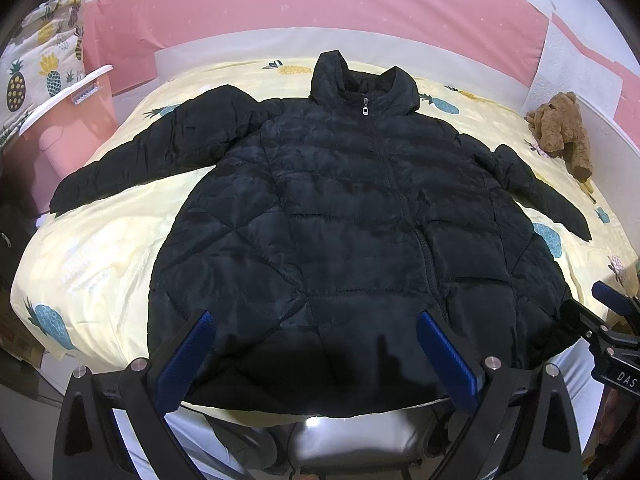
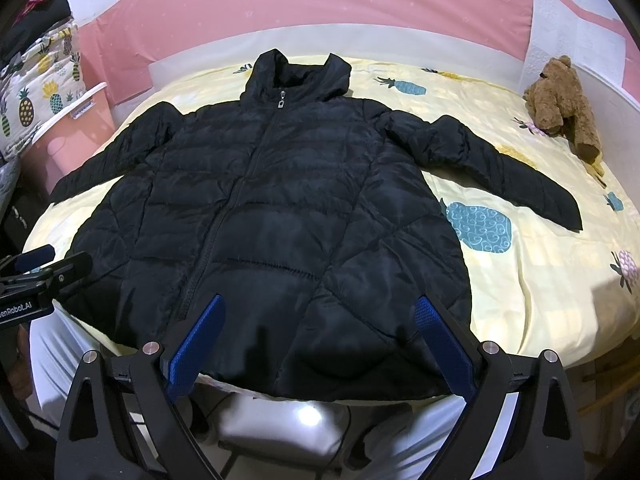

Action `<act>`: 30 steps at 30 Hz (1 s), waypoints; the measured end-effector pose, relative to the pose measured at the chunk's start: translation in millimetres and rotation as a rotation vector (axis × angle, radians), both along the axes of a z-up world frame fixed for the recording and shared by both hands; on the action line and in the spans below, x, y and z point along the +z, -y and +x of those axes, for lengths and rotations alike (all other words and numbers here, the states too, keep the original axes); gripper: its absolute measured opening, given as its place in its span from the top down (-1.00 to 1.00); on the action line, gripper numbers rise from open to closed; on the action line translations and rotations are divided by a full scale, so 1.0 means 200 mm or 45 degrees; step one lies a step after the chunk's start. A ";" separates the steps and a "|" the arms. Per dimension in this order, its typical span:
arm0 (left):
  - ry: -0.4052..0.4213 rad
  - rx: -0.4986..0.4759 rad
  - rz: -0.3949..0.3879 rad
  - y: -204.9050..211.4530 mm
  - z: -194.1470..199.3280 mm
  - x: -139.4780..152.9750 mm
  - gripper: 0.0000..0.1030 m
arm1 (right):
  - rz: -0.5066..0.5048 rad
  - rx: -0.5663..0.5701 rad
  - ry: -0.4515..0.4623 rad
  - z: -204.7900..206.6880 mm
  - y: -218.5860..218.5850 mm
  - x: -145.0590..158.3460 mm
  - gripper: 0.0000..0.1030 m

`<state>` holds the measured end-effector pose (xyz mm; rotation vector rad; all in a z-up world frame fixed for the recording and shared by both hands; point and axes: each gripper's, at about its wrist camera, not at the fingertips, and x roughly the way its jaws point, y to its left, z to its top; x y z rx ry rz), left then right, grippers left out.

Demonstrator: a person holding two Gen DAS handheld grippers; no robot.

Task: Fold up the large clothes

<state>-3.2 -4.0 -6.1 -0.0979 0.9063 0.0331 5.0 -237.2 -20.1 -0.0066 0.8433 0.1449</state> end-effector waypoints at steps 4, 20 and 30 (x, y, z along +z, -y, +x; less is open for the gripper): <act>-0.003 0.000 -0.002 0.00 0.00 0.00 -0.97 | -0.001 0.002 -0.002 0.00 0.01 0.00 -0.86; -0.006 -0.001 -0.003 0.00 0.00 -0.01 -0.97 | -0.003 0.002 -0.005 0.00 0.00 0.00 -0.86; -0.027 0.002 -0.008 -0.01 0.02 -0.03 -0.97 | -0.006 0.007 -0.015 0.01 -0.01 -0.02 -0.86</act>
